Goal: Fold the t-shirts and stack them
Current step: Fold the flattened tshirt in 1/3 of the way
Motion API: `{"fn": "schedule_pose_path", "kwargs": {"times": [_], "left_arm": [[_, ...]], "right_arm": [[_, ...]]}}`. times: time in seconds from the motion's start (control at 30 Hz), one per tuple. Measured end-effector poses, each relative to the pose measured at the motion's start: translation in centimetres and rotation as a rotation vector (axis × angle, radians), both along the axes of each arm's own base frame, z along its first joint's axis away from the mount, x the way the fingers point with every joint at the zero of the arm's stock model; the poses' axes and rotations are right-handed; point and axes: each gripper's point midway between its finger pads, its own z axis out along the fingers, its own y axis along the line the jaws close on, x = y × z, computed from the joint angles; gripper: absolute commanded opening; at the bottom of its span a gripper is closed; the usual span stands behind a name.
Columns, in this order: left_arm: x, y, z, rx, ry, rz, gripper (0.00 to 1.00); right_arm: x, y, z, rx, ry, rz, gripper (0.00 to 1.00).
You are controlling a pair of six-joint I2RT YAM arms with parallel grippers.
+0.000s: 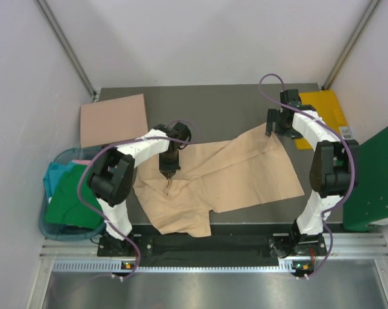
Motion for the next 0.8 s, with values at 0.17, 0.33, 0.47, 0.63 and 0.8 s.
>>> {"fn": "schedule_pose_path", "kwargs": {"times": [0.17,0.33,0.47,0.63,0.8], "left_arm": [[-0.1,0.6,0.2,0.022,-0.015,0.022,0.0],[-1.9,1.9,2.0,0.032,-0.044,0.074,0.0],[-4.0,2.9,4.3,0.006,-0.072,0.145,0.16],[-8.9,4.1,6.7,-0.073,-0.054,0.231,0.99],[-10.8,5.3,8.4,-0.068,-0.073,0.269,0.99]], "right_arm": [[0.0,0.3,-0.1,0.014,0.002,0.008,0.94],[0.0,0.5,-0.1,0.028,0.002,0.015,0.93],[0.1,0.9,-0.1,0.046,-0.001,0.025,0.93],[0.1,1.2,-0.2,0.061,-0.002,0.033,0.94],[0.2,1.3,-0.5,0.062,0.002,0.033,0.94]]}}
